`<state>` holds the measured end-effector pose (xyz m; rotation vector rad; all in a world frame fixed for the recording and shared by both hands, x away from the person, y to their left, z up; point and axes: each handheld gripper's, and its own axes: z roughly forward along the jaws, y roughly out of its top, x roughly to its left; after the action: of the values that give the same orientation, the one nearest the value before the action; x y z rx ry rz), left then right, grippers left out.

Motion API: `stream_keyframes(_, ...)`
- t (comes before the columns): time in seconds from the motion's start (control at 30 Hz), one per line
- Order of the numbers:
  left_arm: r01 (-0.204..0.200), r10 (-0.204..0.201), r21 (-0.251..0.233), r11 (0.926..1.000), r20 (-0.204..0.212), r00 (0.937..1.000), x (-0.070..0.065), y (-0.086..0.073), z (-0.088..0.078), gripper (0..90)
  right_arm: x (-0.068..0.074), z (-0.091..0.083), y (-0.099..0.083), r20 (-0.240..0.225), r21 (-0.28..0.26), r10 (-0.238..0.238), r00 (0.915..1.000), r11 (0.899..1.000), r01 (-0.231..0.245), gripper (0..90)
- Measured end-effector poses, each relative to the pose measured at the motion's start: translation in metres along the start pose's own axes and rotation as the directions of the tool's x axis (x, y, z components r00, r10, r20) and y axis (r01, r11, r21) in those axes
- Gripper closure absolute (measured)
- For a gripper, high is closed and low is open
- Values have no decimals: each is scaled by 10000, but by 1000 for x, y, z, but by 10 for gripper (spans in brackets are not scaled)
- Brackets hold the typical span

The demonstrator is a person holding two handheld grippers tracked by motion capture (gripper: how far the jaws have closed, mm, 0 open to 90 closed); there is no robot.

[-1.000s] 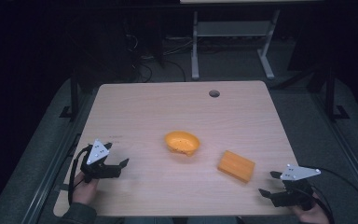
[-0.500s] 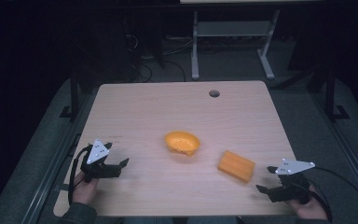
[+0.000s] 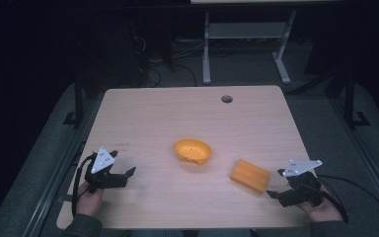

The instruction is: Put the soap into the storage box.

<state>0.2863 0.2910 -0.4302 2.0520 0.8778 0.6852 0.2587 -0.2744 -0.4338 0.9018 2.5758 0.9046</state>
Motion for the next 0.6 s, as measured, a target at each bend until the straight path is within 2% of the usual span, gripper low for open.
stream_keyframes(0.6, 26, -26, -14, 10000, -25, 10000, 1, 0, -1, 141, 1, 9, 26, -134, 332, -594, 9981, 9977, 598, 168)
